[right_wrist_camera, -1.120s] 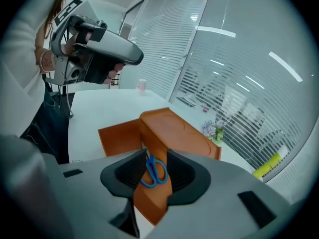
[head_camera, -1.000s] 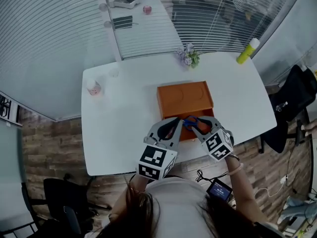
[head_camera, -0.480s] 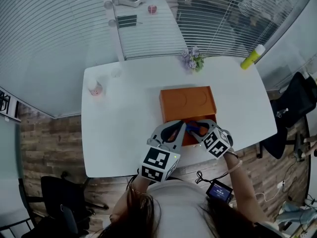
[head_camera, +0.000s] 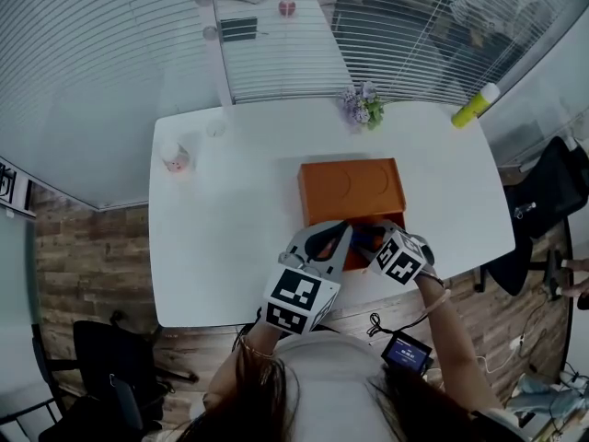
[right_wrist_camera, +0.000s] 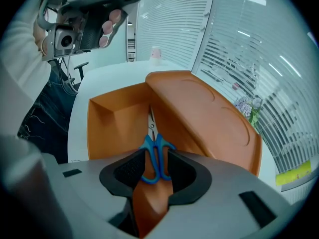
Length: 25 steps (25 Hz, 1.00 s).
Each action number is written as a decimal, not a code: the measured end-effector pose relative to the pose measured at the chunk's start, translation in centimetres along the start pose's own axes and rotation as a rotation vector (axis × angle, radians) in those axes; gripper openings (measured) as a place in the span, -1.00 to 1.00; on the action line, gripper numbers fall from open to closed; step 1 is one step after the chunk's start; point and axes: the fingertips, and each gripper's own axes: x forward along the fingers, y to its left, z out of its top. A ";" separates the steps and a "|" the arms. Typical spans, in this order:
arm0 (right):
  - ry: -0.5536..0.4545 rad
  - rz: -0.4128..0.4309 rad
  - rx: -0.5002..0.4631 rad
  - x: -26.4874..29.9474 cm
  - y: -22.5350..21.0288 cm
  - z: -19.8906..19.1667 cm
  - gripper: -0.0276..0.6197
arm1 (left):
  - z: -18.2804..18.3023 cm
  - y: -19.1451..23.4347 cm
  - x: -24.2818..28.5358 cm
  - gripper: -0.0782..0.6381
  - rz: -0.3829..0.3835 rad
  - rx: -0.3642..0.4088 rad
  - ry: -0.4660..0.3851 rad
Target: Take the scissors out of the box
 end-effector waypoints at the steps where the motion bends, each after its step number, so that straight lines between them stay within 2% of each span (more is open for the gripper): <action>1: 0.005 0.009 0.001 0.2 0.1 0.0 -0.40 | -0.1 0.0 0.1 -0.73 -0.006 -0.004 0.004; 7: 0.016 0.034 0.013 0.9 0.2 -0.2 -0.41 | 0.2 -0.6 0.5 -0.73 -0.044 -0.007 0.005; 13: 0.020 0.111 0.084 1.1 0.8 -0.3 -0.52 | 0.6 -0.3 0.4 -0.73 -0.044 -0.033 -0.002; 19: 0.019 0.114 0.101 1.1 0.9 -0.2 -0.55 | 0.9 0.3 0.1 -0.73 -0.027 -0.089 -0.013; 25: 0.022 0.120 0.122 1.1 0.7 -0.7 -0.56 | 1.1 0.6 -0.2 -0.73 -0.010 -0.109 -0.016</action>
